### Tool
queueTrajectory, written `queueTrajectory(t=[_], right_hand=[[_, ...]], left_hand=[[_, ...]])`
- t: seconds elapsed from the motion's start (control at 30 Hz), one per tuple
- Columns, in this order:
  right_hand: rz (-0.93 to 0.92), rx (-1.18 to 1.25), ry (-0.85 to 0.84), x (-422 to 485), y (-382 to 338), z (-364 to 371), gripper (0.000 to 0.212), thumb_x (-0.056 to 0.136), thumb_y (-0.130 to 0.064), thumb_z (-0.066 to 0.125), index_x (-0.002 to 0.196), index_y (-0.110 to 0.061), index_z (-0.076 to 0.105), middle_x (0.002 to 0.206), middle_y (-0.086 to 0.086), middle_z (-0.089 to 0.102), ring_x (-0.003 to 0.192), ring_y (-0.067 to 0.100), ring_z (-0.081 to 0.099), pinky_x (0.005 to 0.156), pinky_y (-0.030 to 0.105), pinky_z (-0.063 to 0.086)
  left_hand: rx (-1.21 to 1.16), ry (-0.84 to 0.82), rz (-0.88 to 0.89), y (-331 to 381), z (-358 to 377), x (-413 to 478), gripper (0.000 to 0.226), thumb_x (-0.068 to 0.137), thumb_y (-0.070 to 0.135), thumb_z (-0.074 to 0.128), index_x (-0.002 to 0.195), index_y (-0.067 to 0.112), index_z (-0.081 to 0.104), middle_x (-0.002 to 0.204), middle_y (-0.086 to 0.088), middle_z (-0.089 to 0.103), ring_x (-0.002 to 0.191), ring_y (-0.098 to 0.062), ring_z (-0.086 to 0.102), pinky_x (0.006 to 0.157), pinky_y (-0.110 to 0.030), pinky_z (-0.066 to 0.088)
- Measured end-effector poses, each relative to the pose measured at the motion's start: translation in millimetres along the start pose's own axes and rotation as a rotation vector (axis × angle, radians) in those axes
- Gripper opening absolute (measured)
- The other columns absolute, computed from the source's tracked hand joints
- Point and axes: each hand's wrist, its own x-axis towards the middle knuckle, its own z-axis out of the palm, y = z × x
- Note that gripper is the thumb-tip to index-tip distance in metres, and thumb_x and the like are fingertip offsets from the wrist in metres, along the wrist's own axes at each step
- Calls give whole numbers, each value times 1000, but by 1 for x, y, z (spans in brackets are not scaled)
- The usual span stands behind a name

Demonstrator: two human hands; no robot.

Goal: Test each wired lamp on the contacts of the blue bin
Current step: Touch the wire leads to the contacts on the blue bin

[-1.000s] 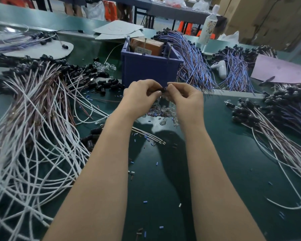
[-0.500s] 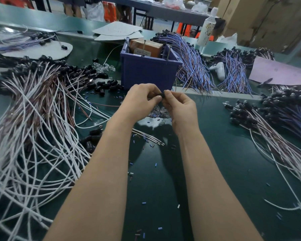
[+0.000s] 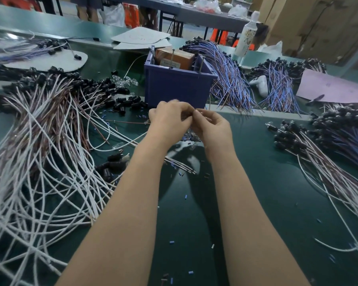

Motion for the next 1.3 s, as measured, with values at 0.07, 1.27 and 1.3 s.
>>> queueTrajectory(t=[0.07, 1.27, 1.3], right_hand=[[-36, -1, 71, 3, -1, -2, 13, 92, 0, 56, 81, -8, 57, 79, 10, 62, 71, 19, 61, 71, 24, 55], [-235, -517, -126, 32, -19, 13, 35, 101, -26, 44, 75, -15, 66, 74, 19, 64, 64, 18, 54, 62, 29, 43], [-244, -505, -101, 33, -18, 13, 32, 100, -23, 46, 75, -17, 64, 68, 13, 60, 61, 16, 51, 60, 29, 41]], left_hand=[[-2, 51, 37, 8, -1, 0, 17, 89, 29, 59, 104, 26, 67, 105, 1, 57, 104, -20, 53, 93, -36, 40], [-1045, 178, -305, 10, -6, 34, 37, 103, 25, 37, 73, 12, 55, 46, 12, 42, 40, -2, 41, 45, -17, 37], [-934, 222, -331, 8, -6, 35, 33, 102, 25, 40, 76, 13, 57, 50, 11, 45, 46, -3, 42, 51, -19, 37]])
